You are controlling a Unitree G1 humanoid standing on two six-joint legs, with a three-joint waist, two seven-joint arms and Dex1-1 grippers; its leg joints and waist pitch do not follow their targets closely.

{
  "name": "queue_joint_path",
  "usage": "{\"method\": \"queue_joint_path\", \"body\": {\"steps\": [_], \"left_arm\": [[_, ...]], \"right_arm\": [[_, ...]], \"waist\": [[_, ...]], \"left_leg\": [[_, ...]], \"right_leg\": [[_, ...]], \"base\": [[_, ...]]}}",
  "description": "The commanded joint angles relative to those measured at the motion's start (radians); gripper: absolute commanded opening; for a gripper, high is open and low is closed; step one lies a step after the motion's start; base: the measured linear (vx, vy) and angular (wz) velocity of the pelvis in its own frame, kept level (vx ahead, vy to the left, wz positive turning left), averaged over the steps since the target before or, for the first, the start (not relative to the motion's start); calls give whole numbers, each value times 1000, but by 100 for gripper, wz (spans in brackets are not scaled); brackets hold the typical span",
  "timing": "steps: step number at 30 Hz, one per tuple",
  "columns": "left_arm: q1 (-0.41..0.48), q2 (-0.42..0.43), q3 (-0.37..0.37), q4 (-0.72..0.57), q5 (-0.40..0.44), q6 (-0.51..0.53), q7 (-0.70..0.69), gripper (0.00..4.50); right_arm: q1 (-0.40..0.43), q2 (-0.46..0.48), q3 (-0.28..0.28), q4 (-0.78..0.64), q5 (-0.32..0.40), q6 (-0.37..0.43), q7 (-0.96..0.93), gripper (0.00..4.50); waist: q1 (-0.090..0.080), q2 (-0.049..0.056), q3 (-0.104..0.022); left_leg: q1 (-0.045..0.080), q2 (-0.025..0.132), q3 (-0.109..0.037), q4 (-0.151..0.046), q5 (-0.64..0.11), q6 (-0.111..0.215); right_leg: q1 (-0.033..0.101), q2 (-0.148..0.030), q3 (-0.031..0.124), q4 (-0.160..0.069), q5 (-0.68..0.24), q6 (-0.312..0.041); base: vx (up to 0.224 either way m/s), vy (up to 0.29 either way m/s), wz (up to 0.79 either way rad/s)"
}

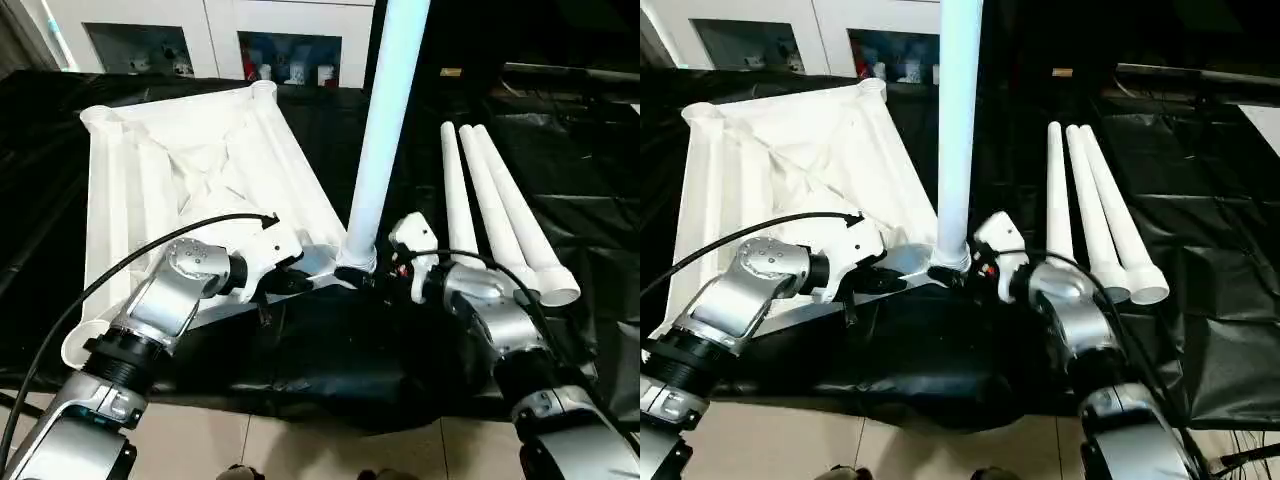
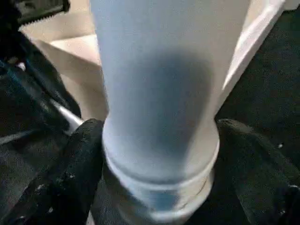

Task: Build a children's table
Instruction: Rotate leg to tighten

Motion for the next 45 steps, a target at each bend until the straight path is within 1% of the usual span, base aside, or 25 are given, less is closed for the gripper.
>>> {"method": "queue_joint_path", "body": {"steps": [1,2,6,11,12,14,15,17,19,21,23,24,25,26,28,29,31,32,33,34,39,40,42,43,45], "left_arm": [[21,-2,-50,18,8,18,-36,0],[20,-1,-51,21,9,16,-37,0],[20,-1,-52,28,15,18,-30,0],[25,-3,-56,28,14,16,-33,0],[25,-3,-57,32,15,13,-33,0],[25,-6,-59,40,18,7,-32,0],[24,-7,-59,42,18,6,-31,0],[23,-16,-59,46,17,9,-24,0],[21,-21,-57,49,16,11,-20,0],[7,-45,-51,81,22,11,12,0],[-7,-66,-45,105,27,17,44,0],[-12,-75,-42,115,28,21,59,0],[-15,-80,-40,120,29,23,67,0],[-27,-102,-30,143,32,34,102,0],[-47,-136,-15,179,37,56,160,0],[-68,-171,-4,217,42,74,213,0],[-90,-201,6,255,46,81,258,0],[-117,-233,16,301,54,80,311,0],[-137,-254,22,333,62,76,355,0],[-154,-272,26,362,68,72,388,0],[-184,-309,26,405,73,48,417,0],[-186,-307,16,404,78,40,402,0],[-191,-304,10,412,84,23,394,0],[-191,-302,8,413,85,16,391,0],[-193,-297,4,430,87,-15,377,0]], "right_arm": [[-18,13,-26,22,18,-21,3,346],[-18,17,-30,23,26,-25,13,339],[-16,20,-24,31,33,-39,34,306],[-18,20,-17,65,11,-67,30,276],[-17,20,-17,65,9,-69,29,276],[-12,21,-14,65,3,-77,29,273],[-10,21,-12,65,0,-79,29,273],[3,23,-10,57,-5,-82,14,272],[8,24,-10,52,-6,-82,5,272],[18,45,-30,54,-15,-88,-93,272],[24,74,-57,57,-22,-85,-215,272],[29,92,-72,55,-15,-76,-257,272],[31,101,-79,54,-11,-72,-275,272],[40,136,-100,55,-2,-56,-350,272],[46,181,-121,69,-7,-50,-473,272],[34,215,-136,105,-12,-37,-578,272],[21,237,-142,135,-24,-32,-670,272],[9,263,-143,161,-37,-34,-742,272],[2,282,-143,176,-44,-36,-786,272],[-5,302,-142,189,-46,-34,-812,272],[-23,359,-129,212,-58,-21,-830,272],[-25,369,-133,206,-48,-25,-812,272],[-29,376,-144,204,-35,-35,-811,272],[-29,375,-146,203,-33,-37,-809,307],[-33,365,-158,195,-21,-63,-800,328]], "waist": [[-1,4,-66],[-2,-3,-65],[2,1,-66],[3,3,-67],[3,9,-65],[2,5,-64],[3,12,-62],[2,18,-60],[2,13,-60],[1,16,-58],[-3,17,-55],[-4,11,-54],[-5,12,-54],[-7,5,-48],[-7,6,-45],[-10,-3,-41],[-6,-4,-40],[-5,1,-36],[-6,-7,-34],[-6,-15,-33],[-3,-15,-28],[-4,-11,-30],[-5,-11,-29],[-6,-13,-29],[-5,-13,-29]], "left_leg": [[11,37,-7,-47,51,173],[11,38,-6,-47,52,177],[10,38,-7,-45,69,194],[11,38,-7,-43,60,190],[10,38,-8,-43,50,185],[11,38,-7,-44,30,175],[11,39,-8,-45,23,170],[11,38,-8,-46,2,154],[12,38,-8,-48,-16,143],[13,38,-7,-49,-26,137],[16,39,-7,-55,-61,103],[16,38,-7,-58,-89,83],[16,37,-7,-58,-99,77],[15,36,-6,-61,-115,69],[14,35,-6,-63,-110,60],[18,35,-3,-65,-109,51],[20,32,-5,-67,-115,44],[22,33,-5,-69,-139,36],[23,32,-4,-70,-155,30],[30,34,0,-71,-174,25],[23,34,-3,-81,-197,27],[20,35,-5,-83,-193,27],[21,36,-5,-85,-203,26],[21,36,-5,-86,-207,26],[20,35,-5,-87,-220,24]], "right_leg": [[65,-82,55,-36,225,-338],[64,-82,55,-36,231,-337],[63,-81,53,-33,241,-339],[62,-83,53,-33,219,-340],[61,-83,53,-34,207,-340],[62,-82,54,-36,190,-338],[60,-83,54,-37,182,-338],[60,-81,55,-39,171,-337],[61,-82,56,-41,165,-337],[59,-81,56,-44,153,-335],[58,-81,57,-50,100,-325],[60,-82,58,-55,57,-316],[60,-83,59,-56,40,-313],[58,-81,60,-62,-1,-297],[55,-82,62,-65,-23,-284],[48,-81,64,-70,-41,-277],[48,-81,63,-72,-74,-268],[43,-82,62,-77,-118,-255],[41,-82,63,-81,-151,-241],[33,-79,65,-86,-166,-226],[34,-81,66,-89,-191,-182],[38,-83,65,-89,-187,-178],[37,-83,65,-92,-187,-176],[37,-84,65,-93,-190,-175],[37,-86,67,-96,-210,-170]], "base": [[0,0,0],[0,0,0],[0,0,0],[0,0,0],[0,0,0],[0,0,0],[0,0,0],[0,0,0],[0,0,0],[0,0,0],[0,0,0],[0,0,0],[0,0,0],[0,0,0],[0,0,0],[0,0,0],[0,0,0],[0,0,0],[0,0,0],[0,0,0],[0,0,0],[0,0,0],[0,0,0],[0,0,0],[0,0,0]]}}
